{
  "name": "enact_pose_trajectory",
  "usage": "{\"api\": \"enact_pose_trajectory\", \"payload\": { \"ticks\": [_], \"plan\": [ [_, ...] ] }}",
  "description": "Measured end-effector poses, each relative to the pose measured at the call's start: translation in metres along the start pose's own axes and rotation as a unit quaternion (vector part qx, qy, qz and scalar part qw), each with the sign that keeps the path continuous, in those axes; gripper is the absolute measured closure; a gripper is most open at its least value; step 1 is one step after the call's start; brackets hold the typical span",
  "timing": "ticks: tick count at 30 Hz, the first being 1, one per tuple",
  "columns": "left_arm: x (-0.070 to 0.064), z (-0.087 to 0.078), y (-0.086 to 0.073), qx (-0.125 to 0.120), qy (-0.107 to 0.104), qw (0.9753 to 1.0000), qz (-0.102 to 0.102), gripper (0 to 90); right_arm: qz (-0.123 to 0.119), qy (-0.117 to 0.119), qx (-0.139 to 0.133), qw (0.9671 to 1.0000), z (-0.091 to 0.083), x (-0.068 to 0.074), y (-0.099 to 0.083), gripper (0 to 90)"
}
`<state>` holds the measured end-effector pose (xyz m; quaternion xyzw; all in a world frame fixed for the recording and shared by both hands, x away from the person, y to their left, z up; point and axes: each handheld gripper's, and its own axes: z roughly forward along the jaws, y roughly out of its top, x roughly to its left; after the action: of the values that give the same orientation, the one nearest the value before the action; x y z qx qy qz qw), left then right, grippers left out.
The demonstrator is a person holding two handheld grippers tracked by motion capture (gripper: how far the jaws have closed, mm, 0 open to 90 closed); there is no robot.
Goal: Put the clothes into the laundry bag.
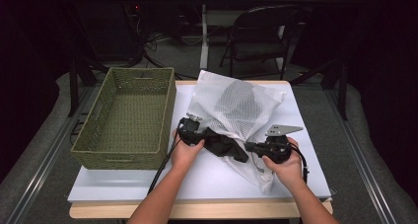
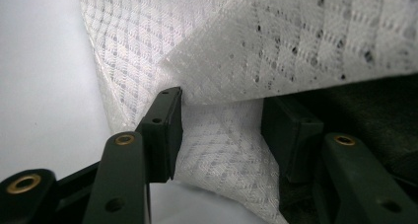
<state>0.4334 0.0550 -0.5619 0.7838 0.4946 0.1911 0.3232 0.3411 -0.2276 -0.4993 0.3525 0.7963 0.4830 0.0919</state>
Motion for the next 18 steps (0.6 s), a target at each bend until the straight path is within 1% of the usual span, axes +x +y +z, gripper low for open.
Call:
{"api": "enact_pose_trajectory", "payload": {
  "ticks": [1, 2, 3, 4, 5, 6, 7, 8, 10, 11, 14, 15, 16, 17, 18],
  "plan": [
    [0.0002, -0.0002, -0.0016, -0.005, -0.005, 1.0, 0.001, 55.1, -0.008, 0.001, 0.002, 1.0, 0.0018, 0.001, 0.0, 89.4],
    [-0.0002, 0.0001, -0.0034, -0.014, -0.005, 0.9999, -0.001, 55.5, -0.007, 0.001, 0.002, 1.0, 0.0023, 0.0018, -0.0001, 89.4],
    [0.0002, -0.0005, -0.0039, -0.015, 0.0, 0.9999, 0.002, 58.6, -0.008, 0.001, 0.002, 1.0, 0.0029, 0.0023, -0.0002, 89.4],
    [0.0002, -0.0005, -0.0039, -0.015, 0.0, 0.9999, 0.002, 64.9, -0.007, 0.001, 0.003, 1.0, 0.003, 0.0029, -0.0001, 89.5],
    [0.002, -0.001, -0.0043, -0.016, -0.003, 0.9999, 0.002, 66.1, -0.005, 0.001, 0.003, 1.0, 0.0031, 0.0031, -0.0002, 89.4],
    [0.002, -0.001, -0.0043, -0.016, -0.003, 0.9999, 0.002, 69.9, -0.005, 0.001, 0.003, 1.0, 0.0031, 0.0031, -0.0002, 89.4],
    [0.0022, -0.001, -0.0043, -0.019, -0.008, 0.9998, -0.001, 69.9, -0.005, 0.002, 0.003, 1.0, 0.0033, 0.0033, -0.0002, 89.4],
    [0.0013, -0.0012, -0.0044, -0.017, -0.007, 0.9998, 0.005, 79.8, -0.007, 0.001, 0.003, 1.0, 0.0039, 0.0031, -0.0003, 89.4],
    [-0.0009, -0.0007, -0.0044, -0.018, -0.01, 0.9998, 0.007, 86.5, -0.008, 0.001, 0.003, 1.0, 0.0046, 0.0033, -0.0004, 89.4],
    [-0.0035, -0.001, -0.004, -0.016, -0.004, 0.9997, 0.016, 87.9, -0.009, 0.001, 0.004, 1.0, 0.0048, 0.0034, -0.0005, 89.4],
    [-0.0035, -0.0008, -0.0041, -0.018, -0.005, 0.9997, 0.014, 89.8, -0.009, 0.002, 0.005, 0.9999, 0.0051, 0.0034, -0.0007, 89.4],
    [-0.0009, -0.0014, -0.0037, -0.016, -0.014, 0.9997, 0.009, 90.0, -0.01, 0.001, 0.004, 0.9999, 0.0048, 0.0032, -0.0007, 89.4],
    [0.0018, -0.0025, -0.0038, -0.015, -0.03, 0.9994, -0.008, 90.0, -0.008, 0.001, 0.003, 1.0, 0.0043, 0.0029, -0.0007, 89.4],
    [0.003, -0.0036, -0.0041, -0.012, -0.035, 0.9993, -0.006, 90.0, -0.007, 0.0, 0.003, 1.0, 0.0037, 0.0023, -0.0007, 89.4],
    [0.0025, -0.0044, -0.0047, -0.017, -0.037, 0.9992, -0.008, 90.0, -0.003, 0.0, 0.002, 1.0, 0.0031, 0.0017, -0.0008, 89.4]
  ]
}}
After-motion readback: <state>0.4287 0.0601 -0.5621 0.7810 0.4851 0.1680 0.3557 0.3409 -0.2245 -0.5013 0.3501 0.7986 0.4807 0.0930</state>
